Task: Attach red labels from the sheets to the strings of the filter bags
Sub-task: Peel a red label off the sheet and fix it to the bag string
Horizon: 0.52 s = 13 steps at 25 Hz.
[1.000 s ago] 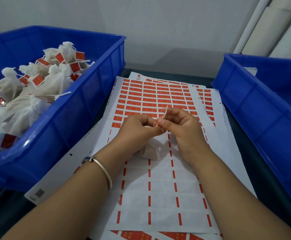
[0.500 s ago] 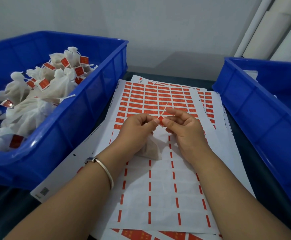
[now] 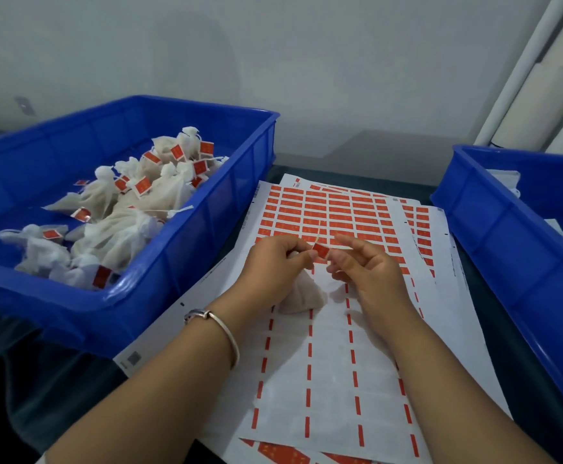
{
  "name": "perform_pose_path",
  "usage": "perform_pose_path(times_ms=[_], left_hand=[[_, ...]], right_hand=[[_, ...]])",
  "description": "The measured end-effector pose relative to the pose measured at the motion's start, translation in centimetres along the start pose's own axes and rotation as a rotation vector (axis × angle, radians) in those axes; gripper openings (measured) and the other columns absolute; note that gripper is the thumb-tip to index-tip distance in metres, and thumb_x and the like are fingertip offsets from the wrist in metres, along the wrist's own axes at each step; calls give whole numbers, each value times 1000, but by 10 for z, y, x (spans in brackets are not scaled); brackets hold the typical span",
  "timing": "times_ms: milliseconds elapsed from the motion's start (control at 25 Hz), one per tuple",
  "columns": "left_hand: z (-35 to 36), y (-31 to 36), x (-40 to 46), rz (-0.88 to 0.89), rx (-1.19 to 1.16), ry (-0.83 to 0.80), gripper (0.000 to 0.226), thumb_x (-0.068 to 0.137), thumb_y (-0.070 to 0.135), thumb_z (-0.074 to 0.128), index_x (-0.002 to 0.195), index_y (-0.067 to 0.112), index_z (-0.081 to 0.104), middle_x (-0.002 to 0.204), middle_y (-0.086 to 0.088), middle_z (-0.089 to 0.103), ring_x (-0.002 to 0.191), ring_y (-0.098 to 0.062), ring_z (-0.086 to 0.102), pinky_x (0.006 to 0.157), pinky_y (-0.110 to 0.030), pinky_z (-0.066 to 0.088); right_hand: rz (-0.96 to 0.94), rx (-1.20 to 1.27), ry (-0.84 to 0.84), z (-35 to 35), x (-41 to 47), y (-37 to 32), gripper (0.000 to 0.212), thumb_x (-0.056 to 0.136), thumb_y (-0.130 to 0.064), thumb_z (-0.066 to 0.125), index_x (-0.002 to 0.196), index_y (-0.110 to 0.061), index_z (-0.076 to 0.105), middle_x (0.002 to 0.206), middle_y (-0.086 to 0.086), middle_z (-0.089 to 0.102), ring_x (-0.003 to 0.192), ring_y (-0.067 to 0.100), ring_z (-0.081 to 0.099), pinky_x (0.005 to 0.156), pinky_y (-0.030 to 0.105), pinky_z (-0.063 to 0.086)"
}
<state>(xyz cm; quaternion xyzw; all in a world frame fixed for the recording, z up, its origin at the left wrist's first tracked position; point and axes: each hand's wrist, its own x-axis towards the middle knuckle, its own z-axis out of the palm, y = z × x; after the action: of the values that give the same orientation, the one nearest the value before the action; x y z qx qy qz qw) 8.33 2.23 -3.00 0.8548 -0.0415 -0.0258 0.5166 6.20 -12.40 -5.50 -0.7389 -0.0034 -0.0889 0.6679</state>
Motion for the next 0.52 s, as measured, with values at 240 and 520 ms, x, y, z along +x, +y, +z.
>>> perform_pose_path(times_ms=[240,520], left_hand=[[-48,38,-37,48,-131,265,10,82,33,64,72,36,63,69,23,62,69,4,59,56,-11,42],[-167,78,-74,383,108,797,15,82,25,69,72,36,66,63,19,60,55,5,53,56,-10,41]], right_hand=[[-6,-13,-53,1,-3,2,35,77,-51,51,105,-34,62,88,-14,72,81,5,66,59,10,50],[-16,-90,-82,-1,-4,6,28,82,-45,47,104,-36,61,87,-14,71,80,7,66,62,11,50]])
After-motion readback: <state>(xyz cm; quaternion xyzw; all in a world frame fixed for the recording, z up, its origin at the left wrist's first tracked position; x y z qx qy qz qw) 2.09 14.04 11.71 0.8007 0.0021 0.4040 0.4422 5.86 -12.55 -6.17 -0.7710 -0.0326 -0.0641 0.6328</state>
